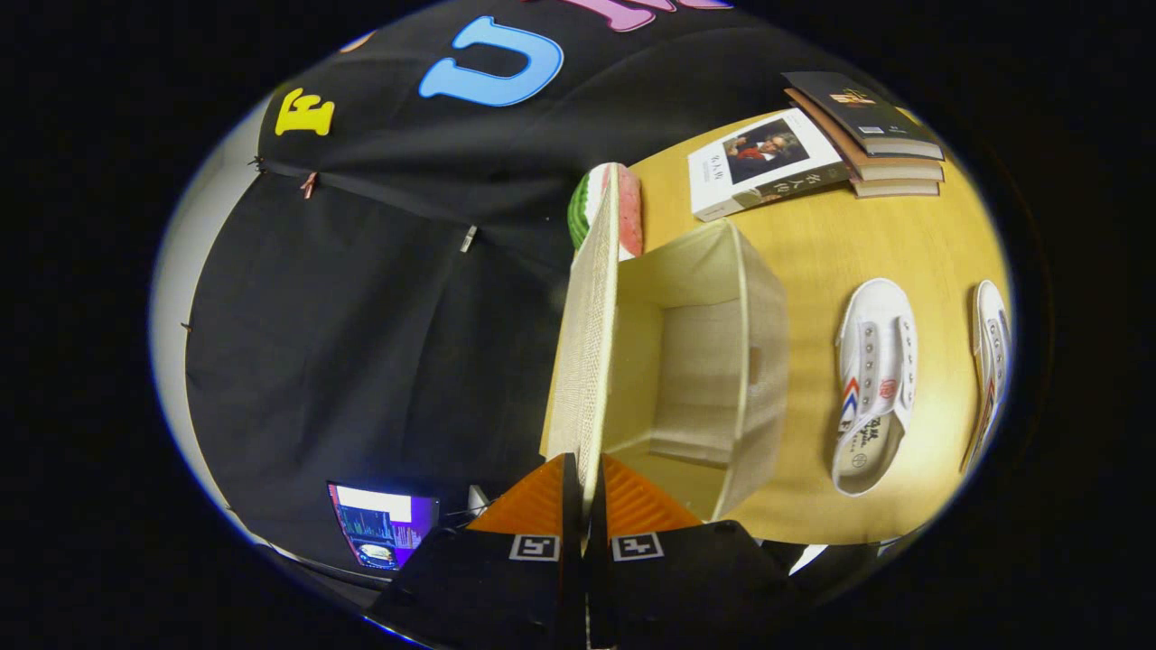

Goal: Open the storage box then place both shoes into the box .Put the left shoe in first, then the right shoe, with the right side of both shoes facing outward in a uniform manner.

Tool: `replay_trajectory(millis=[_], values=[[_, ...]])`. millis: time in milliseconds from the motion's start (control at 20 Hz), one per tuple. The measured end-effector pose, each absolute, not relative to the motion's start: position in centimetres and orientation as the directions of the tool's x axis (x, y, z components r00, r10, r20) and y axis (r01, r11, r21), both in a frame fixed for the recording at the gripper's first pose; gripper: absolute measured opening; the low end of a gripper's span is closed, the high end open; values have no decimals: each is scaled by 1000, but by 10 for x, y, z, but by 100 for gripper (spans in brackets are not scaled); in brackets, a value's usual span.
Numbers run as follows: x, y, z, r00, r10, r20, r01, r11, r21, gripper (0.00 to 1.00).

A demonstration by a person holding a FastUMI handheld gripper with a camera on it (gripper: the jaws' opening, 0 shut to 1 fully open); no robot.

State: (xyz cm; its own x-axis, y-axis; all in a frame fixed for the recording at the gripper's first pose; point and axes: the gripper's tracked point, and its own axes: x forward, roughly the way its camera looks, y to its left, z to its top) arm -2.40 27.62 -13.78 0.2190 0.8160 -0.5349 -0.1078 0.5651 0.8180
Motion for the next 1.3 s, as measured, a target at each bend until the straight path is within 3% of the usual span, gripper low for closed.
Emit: replay_trajectory(millis=[450, 900, 1300], values=[[-35, 404, -71, 207, 879, -429, -220, 469, 855, 6], [-53, 512, -102, 126, 862, -491, -285, 506, 814, 7], [-58, 545, -123, 104, 839, -533, -301, 538, 788, 7]])
